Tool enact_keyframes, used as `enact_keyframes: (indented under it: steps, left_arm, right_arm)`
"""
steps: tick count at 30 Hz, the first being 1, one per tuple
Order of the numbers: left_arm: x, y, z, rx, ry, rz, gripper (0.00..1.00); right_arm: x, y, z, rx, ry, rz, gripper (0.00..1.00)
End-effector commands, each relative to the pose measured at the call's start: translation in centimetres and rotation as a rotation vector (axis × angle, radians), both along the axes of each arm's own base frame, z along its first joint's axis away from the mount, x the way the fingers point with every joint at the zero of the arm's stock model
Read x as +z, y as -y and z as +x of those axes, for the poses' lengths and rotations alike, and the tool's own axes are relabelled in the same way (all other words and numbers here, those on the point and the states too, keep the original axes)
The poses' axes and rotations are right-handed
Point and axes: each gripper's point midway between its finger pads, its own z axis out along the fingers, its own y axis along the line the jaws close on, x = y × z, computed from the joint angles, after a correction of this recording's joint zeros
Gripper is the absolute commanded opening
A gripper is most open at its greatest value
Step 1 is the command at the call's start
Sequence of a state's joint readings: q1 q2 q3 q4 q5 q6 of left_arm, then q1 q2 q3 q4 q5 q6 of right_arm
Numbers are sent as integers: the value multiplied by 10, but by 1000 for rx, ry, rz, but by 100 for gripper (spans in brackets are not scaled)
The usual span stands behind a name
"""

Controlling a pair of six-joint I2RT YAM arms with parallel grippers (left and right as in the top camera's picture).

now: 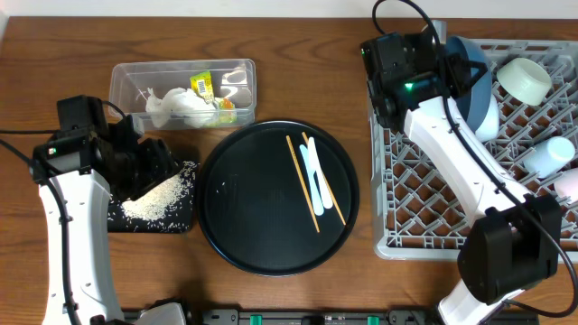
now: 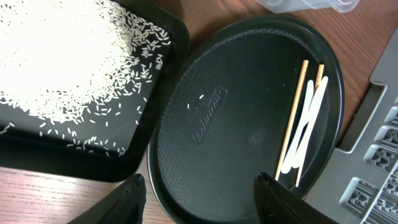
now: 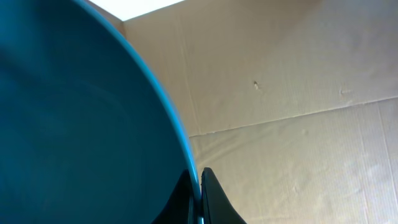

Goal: Sort waste into correct bins and load items into the dishwasher rack
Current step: 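Lower the blue bowl upright into the rack and release it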

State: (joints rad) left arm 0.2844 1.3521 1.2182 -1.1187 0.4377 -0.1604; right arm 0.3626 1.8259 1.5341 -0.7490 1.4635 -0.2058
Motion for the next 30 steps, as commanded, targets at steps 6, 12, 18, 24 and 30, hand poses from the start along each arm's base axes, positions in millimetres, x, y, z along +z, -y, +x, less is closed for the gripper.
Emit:
enact_keyframes:
  steps: [6, 12, 18, 24, 30]
  left_arm:
    - [1, -1, -1, -2, 3, 11, 57]
    - [1, -1, -1, -2, 3, 11, 57]
    - [1, -1, -1, -2, 3, 11, 57]
    - [1, -1, -1, -2, 3, 11, 58]
    - [1, -1, 0, -2, 6, 12, 58]
  right_arm:
    - [-31, 2, -9, 2, -107, -48, 1]
    - [-35, 3, -12, -6, -110, -65, 1]
    - [-20, 4, -12, -44, -61, -122, 1]
    - [-20, -2, -12, -29, -60, -122, 1]
    - [-23, -34, -10, 58, -33, -91, 1]
